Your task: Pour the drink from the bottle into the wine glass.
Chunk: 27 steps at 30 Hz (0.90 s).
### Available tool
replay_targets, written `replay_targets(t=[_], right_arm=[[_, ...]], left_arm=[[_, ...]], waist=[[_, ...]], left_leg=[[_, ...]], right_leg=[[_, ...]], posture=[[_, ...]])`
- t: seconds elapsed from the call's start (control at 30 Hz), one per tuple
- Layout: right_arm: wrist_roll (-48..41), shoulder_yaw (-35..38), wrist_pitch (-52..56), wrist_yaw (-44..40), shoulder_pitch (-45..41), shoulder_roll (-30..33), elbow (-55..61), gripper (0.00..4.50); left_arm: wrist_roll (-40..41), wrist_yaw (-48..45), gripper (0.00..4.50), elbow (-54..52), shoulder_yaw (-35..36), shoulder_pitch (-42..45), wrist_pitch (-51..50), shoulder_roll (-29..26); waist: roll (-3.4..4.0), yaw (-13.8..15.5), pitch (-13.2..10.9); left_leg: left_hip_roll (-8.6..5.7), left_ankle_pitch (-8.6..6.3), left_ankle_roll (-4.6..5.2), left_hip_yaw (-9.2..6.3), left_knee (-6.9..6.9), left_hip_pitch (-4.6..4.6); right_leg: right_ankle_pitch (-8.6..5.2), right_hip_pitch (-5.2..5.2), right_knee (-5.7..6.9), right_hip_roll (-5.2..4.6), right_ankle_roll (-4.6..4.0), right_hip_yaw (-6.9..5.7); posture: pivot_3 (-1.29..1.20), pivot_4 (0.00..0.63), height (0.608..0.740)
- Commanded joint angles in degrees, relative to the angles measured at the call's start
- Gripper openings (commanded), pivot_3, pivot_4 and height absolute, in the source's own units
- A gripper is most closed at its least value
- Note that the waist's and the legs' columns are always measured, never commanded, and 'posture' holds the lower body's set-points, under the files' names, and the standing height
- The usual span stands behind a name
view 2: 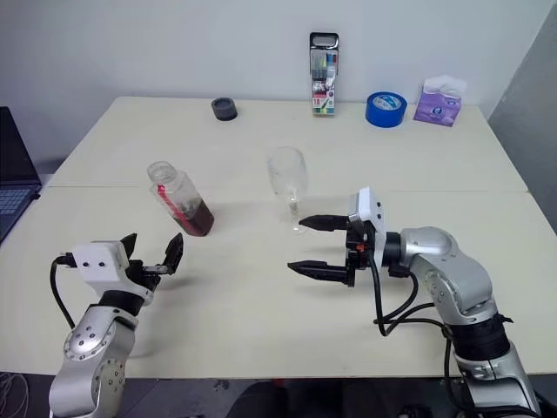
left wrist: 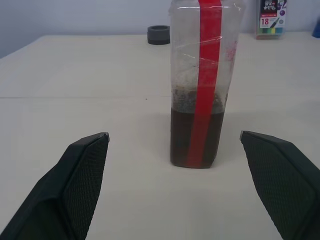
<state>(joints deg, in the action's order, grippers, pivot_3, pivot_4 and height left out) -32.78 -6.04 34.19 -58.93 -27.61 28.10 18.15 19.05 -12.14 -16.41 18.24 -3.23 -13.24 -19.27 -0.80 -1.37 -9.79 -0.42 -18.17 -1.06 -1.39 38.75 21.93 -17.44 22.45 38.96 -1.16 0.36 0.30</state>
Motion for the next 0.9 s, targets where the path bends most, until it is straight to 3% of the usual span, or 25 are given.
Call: replay_targets(t=[0.03,0.63,0.9], right_arm=[[-1.4,0.6,0.1,1.6,-0.4,-0.5,3.1,4.48],[-1.7,0.5,0.9,4.5,-0.3,-0.8,4.6,4.48],[-1.3,0.3,0.6,4.6,-1.1,-1.0,3.8,4.48]], left_arm=[[0.1,-1.7,4.5,2.1,1.4,2.9,1.0,-2.0],[-2.0,-9.5,4.5,16.8,-2.5,14.4,4.1,-4.5],[-4.5,-11.1,4.5,28.3,-3.6,22.4,9.2,-4.4]], waist=[[-0.02,0.1,0.0],[-0.05,0.0,0.0],[-0.07,0.0,0.0]], left_leg=[[0.0,0.0,-0.01,-0.04,0.03,0.0],[0.0,0.03,-0.06,-0.1,0.09,-0.01],[-0.01,0.04,-0.07,-0.12,0.14,0.0]], right_leg=[[0.0,-0.03,0.0,0.0,0.0,-0.03],[0.01,-0.08,0.01,-0.01,0.0,-0.11],[0.02,-0.08,0.03,-0.01,0.0,-0.15]], posture=[[0.0,0.15,0.74],[0.0,0.15,0.74],[0.0,0.15,0.74]])
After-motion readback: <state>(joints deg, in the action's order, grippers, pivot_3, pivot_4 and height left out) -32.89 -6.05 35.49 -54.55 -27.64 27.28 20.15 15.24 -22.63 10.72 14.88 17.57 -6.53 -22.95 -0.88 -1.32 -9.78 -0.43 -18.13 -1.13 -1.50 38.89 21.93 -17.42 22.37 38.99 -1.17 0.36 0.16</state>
